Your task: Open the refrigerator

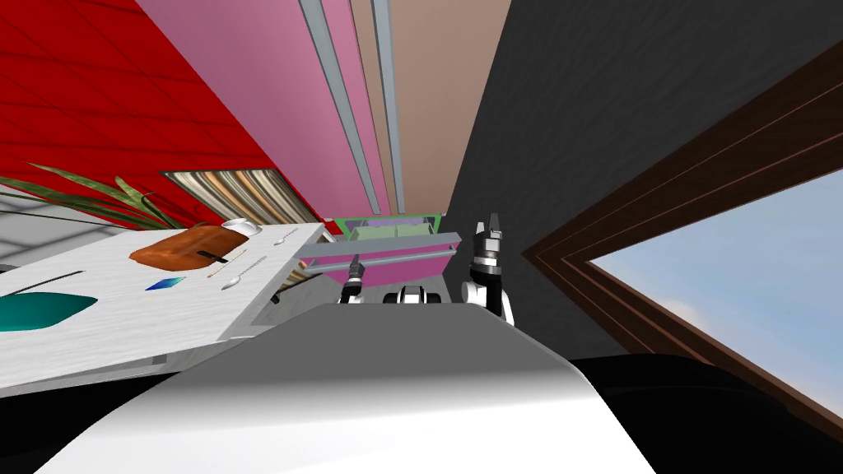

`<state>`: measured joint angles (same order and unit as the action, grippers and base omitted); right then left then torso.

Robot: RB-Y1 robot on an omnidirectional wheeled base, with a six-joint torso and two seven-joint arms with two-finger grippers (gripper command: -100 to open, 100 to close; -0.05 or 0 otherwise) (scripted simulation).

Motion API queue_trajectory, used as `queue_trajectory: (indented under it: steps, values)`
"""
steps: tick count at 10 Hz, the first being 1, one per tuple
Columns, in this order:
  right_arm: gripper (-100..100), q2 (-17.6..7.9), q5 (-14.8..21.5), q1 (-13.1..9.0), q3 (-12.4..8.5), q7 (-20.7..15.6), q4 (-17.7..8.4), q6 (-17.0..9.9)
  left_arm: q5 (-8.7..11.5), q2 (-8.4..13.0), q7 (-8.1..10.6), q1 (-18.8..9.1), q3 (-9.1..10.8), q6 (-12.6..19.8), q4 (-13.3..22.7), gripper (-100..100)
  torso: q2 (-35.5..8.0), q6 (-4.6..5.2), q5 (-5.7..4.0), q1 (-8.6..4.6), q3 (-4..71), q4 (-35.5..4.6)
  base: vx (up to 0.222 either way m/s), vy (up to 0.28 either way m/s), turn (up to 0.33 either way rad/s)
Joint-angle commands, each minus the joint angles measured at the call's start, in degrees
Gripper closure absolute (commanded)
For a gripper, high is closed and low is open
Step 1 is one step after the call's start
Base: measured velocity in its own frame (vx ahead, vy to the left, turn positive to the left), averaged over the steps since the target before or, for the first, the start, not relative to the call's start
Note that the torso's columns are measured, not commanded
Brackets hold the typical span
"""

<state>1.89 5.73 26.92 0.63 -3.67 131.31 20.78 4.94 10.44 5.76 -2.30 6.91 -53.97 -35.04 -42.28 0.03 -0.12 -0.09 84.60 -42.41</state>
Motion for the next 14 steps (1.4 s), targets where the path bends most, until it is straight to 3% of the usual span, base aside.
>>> queue_trajectory:
  steps: [1,3,7,9,10,14]
  values:
    - [0,0.0,0.0,0.0,0.0,0.0,0.0,0.0,0.1,0.75,0.38,-1.45,0.13,2.59,-1.43,-100,-0.23,-0.04,-0.03,-0.06,-0.13,-0.05,-0.061,-0.018,0.001]
    - [0,0.0,0.0,0.0,0.0,0.0,0.0,0.0,0.24,1.92,1.05,-3.57,0.29,5.74,-2.34,-100,-0.39,-0.04,-0.22,-0.27,-0.2,-0.24,-0.071,-0.042,0.023]
    - [0,0.0,0.0,0.0,0.0,0.0,0.0,0.0,0.38,3.08,1.72,-5.7,0.45,8.89,-3.24,-100,-0.64,-0.11,-0.46,-0.44,-0.31,-0.5,-0.056,-0.022,0.005]
    - [0,0.0,0.0,0.0,0.0,0.0,0.0,0.0,0.29,2.72,1.62,-5.25,0.26,9.25,-2.03,-100,-0.78,-0.11,-0.57,-0.57,-0.36,-0.66,-0.029,-0.007,0.001]
    - [0,0.0,0.0,0.0,0.0,0.0,0.0,0.0,0.29,2.64,1.64,-5.1,0.22,9.63,-1.9,0,-0.65,-0.1,-0.45,-0.53,-0.32,-0.47,0.0,0.0,0.0]
    - [0,0.0,0.0,0.0,0.0,0.0,0.0,0.0,0.28,2.33,1.87,-4.46,0.05,10.16,-1.25,0,-0.17,-0.04,-0.13,-0.21,-0.07,-0.07,0.0,0.0,0.0]
